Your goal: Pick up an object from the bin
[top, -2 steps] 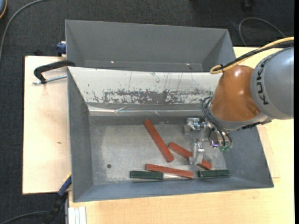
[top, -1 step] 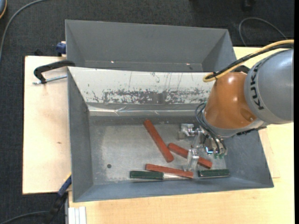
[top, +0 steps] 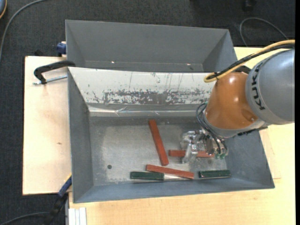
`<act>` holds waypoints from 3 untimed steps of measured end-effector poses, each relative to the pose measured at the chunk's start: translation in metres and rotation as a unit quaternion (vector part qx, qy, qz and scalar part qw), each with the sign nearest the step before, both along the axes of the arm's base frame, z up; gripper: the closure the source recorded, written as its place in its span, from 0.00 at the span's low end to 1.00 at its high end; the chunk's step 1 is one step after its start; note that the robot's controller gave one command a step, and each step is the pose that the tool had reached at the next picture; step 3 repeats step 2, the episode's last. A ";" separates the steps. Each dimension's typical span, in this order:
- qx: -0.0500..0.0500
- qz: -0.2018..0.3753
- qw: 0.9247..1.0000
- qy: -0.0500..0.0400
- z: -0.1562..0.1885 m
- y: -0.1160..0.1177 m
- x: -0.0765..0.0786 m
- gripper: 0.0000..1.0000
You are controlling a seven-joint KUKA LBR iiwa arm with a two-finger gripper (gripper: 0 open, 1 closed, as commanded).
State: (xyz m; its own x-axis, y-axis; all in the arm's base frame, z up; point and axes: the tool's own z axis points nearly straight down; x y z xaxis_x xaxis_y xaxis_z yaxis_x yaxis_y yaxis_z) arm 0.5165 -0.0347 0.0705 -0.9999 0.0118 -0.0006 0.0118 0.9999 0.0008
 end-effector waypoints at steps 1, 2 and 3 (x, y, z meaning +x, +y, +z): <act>0.000 0.006 1.000 -0.007 0.139 0.010 0.027 1.00; -0.001 0.004 1.000 -0.006 0.162 -0.009 0.064 1.00; -0.001 0.004 1.000 -0.006 0.162 -0.009 0.064 1.00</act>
Offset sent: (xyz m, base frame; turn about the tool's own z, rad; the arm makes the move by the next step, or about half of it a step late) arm 0.0237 0.0094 0.1333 -0.0116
